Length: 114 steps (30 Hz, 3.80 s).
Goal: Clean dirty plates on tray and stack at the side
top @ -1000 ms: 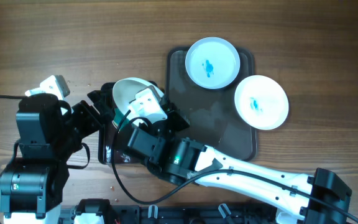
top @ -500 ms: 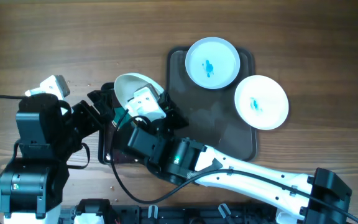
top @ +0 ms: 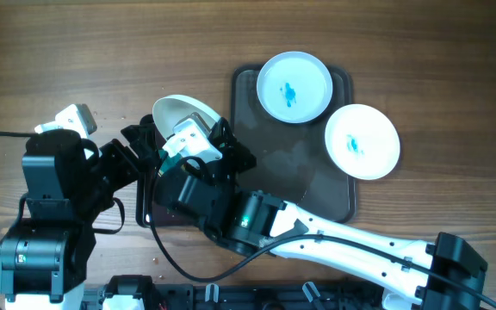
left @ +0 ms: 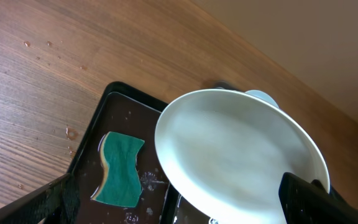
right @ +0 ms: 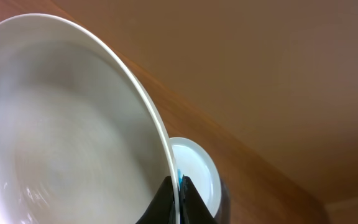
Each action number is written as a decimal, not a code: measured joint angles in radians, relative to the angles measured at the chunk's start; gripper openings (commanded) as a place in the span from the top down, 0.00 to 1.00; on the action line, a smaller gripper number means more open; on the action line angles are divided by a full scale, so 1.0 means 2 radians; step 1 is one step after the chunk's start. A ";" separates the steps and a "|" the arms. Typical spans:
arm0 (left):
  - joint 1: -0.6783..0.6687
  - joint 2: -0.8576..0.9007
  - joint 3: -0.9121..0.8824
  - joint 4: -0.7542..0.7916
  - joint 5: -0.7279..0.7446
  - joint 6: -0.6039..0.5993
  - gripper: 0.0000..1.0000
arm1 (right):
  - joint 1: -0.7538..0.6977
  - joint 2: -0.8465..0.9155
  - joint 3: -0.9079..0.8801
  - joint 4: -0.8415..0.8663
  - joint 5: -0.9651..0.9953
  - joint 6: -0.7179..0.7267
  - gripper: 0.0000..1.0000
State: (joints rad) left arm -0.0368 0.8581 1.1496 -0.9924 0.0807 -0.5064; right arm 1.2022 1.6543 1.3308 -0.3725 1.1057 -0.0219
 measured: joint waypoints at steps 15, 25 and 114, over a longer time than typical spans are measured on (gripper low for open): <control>0.002 0.000 0.000 0.000 0.000 -0.002 0.00 | 0.027 0.000 0.000 0.029 0.051 -0.050 0.96; 0.002 0.000 0.000 0.000 0.000 -0.002 0.00 | 0.028 0.000 0.000 0.030 0.060 -0.057 0.95; 0.002 0.000 0.000 -0.001 0.000 -0.002 0.00 | -0.918 0.021 -0.040 -0.255 -0.696 0.149 0.47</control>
State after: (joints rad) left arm -0.0322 0.8581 1.1496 -0.9951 0.0807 -0.5095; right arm -0.6334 1.6962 1.2514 -0.8818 -0.2871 0.2768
